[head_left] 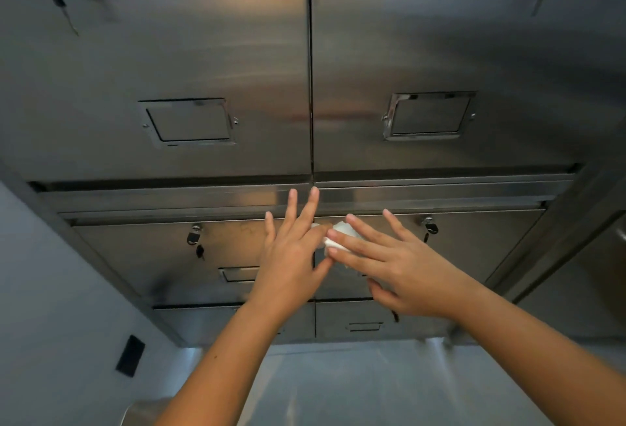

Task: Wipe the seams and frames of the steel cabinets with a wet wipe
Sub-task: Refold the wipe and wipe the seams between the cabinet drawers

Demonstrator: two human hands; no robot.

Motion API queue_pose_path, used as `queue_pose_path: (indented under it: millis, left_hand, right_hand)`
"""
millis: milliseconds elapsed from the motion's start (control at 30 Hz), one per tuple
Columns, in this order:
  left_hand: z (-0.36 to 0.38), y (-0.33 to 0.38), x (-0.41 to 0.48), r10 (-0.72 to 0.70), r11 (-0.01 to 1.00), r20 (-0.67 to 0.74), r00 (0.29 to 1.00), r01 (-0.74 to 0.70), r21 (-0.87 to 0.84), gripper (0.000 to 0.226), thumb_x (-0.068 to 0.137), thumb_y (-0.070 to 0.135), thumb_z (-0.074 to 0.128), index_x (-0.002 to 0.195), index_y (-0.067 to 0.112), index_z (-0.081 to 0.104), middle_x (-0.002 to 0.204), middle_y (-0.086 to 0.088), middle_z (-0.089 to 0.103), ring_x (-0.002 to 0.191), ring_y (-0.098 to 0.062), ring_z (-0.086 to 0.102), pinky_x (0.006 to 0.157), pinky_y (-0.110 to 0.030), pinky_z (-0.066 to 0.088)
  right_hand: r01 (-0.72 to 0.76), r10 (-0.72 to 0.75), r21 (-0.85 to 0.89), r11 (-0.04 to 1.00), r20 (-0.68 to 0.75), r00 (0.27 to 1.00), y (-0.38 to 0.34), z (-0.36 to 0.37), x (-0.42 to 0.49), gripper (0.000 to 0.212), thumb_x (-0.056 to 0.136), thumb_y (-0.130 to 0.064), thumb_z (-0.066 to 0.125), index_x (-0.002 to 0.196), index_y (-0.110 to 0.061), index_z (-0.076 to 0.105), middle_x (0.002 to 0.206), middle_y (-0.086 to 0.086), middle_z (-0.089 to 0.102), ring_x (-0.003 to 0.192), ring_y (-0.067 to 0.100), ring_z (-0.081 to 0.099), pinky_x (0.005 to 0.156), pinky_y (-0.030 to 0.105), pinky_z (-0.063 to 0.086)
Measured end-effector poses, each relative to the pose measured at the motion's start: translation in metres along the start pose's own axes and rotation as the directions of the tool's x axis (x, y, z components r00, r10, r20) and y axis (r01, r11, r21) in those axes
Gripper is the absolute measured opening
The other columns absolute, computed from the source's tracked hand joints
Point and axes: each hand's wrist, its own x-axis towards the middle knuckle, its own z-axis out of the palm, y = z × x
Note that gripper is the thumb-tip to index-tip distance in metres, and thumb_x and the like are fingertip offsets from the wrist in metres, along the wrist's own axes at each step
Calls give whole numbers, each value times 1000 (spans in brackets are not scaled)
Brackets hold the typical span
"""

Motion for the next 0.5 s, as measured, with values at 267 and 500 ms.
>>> queue_pose_path:
  millis: [267,500]
  left_hand:
    - [26,28,7,-84,996,-136,987,79,-38,3,81,17,70,84,17,70,151,4,18,141,-26,-2,105,-50,-5]
    - [40,56,5,-123,991,-198,972,109,-77,10,75,14,75,78,22,69,148,2,26,140,-30,7,105,-53,1]
  right_hand:
    - [59,-41,180,982,-102,994,29,5,-24,55,87,-27,43,142,-25,36,153,5,27,142,25,21,107,56,22]
    - [-53,152,493,868,-162,975,35,20,-30,62,87,-42,48,143,-24,29,153,0,24,142,14,17,107,49,15]
